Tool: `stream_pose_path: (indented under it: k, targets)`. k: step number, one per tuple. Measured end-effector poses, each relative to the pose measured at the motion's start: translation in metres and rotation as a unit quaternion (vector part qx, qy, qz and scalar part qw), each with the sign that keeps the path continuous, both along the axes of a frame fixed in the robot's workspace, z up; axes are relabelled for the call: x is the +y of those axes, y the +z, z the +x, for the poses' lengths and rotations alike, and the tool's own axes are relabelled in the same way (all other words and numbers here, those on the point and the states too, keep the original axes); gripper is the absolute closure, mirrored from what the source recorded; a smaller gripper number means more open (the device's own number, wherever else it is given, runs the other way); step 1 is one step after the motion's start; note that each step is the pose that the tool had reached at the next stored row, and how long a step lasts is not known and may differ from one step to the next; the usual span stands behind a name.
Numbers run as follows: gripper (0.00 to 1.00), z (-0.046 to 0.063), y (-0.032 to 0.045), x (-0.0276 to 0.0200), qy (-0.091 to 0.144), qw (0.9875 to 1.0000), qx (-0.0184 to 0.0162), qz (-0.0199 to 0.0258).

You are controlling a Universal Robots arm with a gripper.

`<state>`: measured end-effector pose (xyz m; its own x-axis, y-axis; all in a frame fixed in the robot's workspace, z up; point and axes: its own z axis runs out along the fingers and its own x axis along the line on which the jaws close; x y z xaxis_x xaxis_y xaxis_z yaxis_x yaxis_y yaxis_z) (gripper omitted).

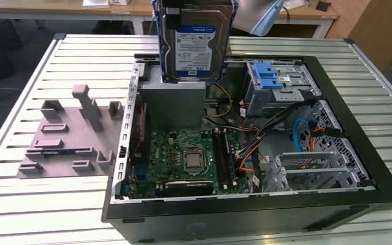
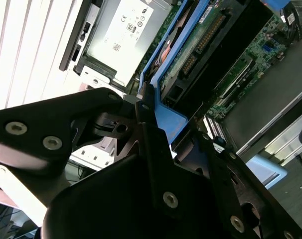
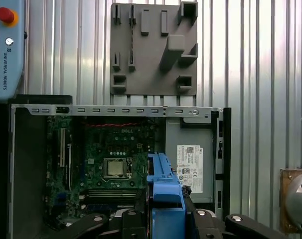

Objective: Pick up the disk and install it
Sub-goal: 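Pick up the disk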

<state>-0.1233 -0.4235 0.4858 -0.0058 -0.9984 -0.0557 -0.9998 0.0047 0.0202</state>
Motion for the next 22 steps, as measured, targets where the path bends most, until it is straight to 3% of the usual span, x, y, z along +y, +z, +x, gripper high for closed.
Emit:
stream_pose_path:
  k: [6, 13, 22]
  targets:
    - [0.64, 0.000, -0.0009, -0.0088, -0.002, 1.0000, 0.0000, -0.0010]
    - [0.64, 0.002, -0.0043, -0.0243, -0.002, 1.0000, 0.0000, -0.0010]
    - [0.64, 0.022, -0.0059, -0.0324, -0.002, 1.0000, 0.0011, -0.0009]
